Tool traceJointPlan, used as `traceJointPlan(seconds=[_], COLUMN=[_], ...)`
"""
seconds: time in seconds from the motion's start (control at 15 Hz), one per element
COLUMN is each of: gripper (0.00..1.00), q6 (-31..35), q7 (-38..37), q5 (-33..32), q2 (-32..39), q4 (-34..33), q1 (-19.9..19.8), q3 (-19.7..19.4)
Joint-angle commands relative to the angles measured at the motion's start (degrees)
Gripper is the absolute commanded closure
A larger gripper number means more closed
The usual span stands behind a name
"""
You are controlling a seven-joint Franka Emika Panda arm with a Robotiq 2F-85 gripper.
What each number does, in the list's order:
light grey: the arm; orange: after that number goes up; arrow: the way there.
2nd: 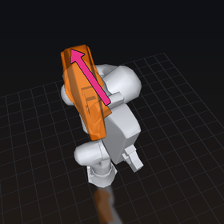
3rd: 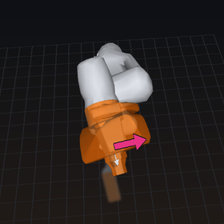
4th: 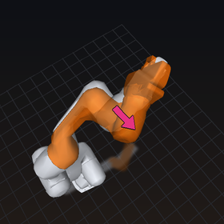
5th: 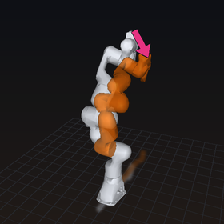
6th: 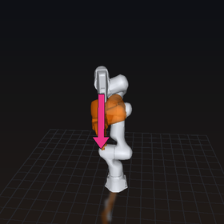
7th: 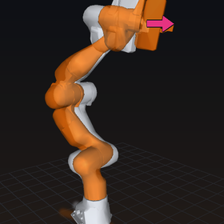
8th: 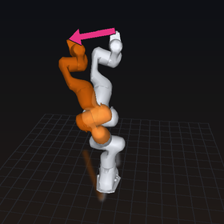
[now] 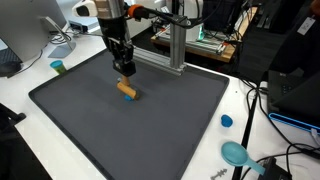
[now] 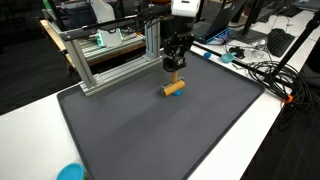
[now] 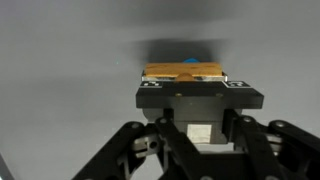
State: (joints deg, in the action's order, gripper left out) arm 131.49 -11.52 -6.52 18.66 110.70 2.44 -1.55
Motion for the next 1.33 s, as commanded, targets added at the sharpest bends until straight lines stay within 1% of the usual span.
traceJointPlan(seconds=[0.0, 0.13, 0.2, 0.4, 0.73, 1.27], gripper=[0.53, 0.53, 0.78, 0.78, 0.78, 0.78], q6=[-0.1, -0.1, -0.1, 3.8, 1.8, 5.0], q7=[0.1, 0.1, 0.1, 0.6, 0.7, 1.0], q5=[0.1, 0.1, 0.1, 0.9, 1.5, 2.8], q2=[0.0, 0.0, 0.0, 0.7, 2.1, 2.6], q4=[-0.1, -0.1, -0.1, 0.3, -0.6, -0.2], q1=[0.1, 0.2, 0.2, 0.1, -0.1, -0.6], q3=[-0.1, -0.1, -0.1, 0.4, 0.4, 0.6])
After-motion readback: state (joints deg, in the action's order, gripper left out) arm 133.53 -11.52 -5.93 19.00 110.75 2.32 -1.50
